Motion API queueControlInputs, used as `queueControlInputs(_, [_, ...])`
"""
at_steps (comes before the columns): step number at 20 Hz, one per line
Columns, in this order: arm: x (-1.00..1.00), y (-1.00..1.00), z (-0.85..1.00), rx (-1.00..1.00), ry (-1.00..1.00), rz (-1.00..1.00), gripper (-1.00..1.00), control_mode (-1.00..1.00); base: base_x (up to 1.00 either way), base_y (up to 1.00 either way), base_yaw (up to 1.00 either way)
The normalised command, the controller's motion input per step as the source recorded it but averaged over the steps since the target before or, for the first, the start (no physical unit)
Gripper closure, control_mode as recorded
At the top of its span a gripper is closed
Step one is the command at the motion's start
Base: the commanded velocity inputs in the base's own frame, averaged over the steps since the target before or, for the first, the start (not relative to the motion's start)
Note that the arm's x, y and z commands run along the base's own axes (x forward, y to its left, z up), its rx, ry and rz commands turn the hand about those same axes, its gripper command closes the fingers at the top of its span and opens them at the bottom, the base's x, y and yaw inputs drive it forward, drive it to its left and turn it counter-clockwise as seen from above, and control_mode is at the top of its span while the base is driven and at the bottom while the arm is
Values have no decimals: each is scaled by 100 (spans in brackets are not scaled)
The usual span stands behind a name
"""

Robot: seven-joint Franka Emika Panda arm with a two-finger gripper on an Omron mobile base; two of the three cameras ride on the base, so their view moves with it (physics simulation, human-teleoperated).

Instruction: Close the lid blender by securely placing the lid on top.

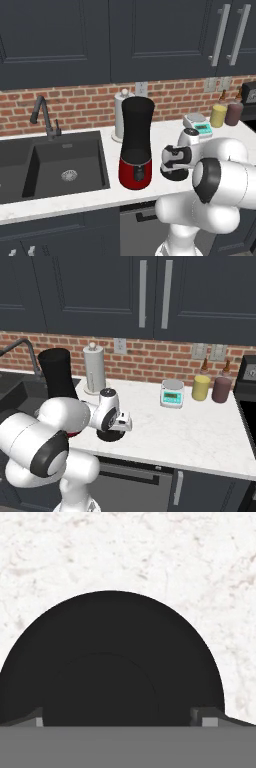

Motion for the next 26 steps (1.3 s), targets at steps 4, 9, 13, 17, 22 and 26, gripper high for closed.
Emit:
queueControlInputs(4, [9,5,-17,0,0,0,100,-100,0,0,0])
queueControlInputs(9, [4,6,-19,0,0,0,100,-100,0,0,0])
queueControlInputs(13, [0,1,-12,0,0,0,100,-100,0,0,0])
queueControlInputs(17, [0,0,0,0,0,0,100,-100,0,0,0])
queueControlInputs(22, [0,0,0,0,0,0,100,-100,0,0,0])
queueControlInputs(26, [-3,3,0,0,0,0,100,-100,0,0,0])
